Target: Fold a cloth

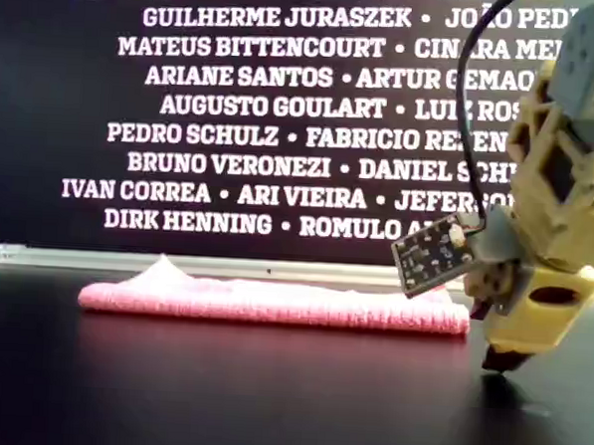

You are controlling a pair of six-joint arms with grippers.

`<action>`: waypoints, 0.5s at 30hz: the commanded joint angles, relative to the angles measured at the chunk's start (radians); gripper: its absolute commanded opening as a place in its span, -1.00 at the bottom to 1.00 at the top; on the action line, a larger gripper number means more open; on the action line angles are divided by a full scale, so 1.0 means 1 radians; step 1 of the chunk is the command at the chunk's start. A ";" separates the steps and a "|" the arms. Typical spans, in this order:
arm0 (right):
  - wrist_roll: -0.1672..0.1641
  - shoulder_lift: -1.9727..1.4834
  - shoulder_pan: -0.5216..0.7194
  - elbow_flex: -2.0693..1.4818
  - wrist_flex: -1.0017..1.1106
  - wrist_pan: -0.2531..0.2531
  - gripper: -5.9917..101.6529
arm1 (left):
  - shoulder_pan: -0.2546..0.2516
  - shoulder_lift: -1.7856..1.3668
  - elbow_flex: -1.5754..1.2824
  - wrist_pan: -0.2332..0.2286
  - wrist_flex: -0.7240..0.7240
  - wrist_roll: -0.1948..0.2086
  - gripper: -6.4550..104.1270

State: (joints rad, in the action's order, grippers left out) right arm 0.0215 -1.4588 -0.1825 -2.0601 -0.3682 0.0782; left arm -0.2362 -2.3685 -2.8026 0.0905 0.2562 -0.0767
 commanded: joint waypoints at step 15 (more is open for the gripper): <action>-0.006 0.337 -0.052 0.499 0.038 0.002 0.69 | -0.035 1.040 0.992 0.002 -0.063 -0.003 0.40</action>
State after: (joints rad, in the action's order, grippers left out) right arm 0.0169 -1.1336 -0.2301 -1.6690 -0.3666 0.0736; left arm -0.2485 -1.3806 -1.9390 0.0905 0.2148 -0.0767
